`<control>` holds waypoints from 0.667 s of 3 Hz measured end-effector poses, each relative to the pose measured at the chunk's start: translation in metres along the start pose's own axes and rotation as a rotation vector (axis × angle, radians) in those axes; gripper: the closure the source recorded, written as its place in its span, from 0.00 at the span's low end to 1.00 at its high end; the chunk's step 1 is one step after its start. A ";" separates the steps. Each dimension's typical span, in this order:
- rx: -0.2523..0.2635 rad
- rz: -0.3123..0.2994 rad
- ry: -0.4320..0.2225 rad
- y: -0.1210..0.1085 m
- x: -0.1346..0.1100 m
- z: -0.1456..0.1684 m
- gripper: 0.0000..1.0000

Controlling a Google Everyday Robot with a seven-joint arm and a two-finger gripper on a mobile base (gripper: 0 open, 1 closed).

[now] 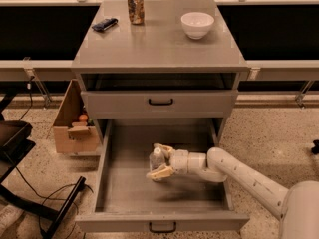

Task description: Pick blue plastic bottle from middle drawer and place on counter

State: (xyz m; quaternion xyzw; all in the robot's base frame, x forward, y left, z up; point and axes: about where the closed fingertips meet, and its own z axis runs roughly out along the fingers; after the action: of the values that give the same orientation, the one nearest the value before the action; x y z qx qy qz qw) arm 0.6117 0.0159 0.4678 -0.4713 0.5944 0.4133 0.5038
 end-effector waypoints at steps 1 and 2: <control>-0.027 0.033 0.017 -0.003 0.023 0.013 0.42; -0.036 0.054 0.027 -0.003 0.033 0.017 0.65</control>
Offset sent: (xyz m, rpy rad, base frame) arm 0.0061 0.0104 -0.0638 -0.0281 0.1099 0.0317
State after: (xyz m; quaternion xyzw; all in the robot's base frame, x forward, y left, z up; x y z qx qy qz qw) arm 0.6165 0.0274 0.4325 -0.4698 0.6061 0.4308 0.4758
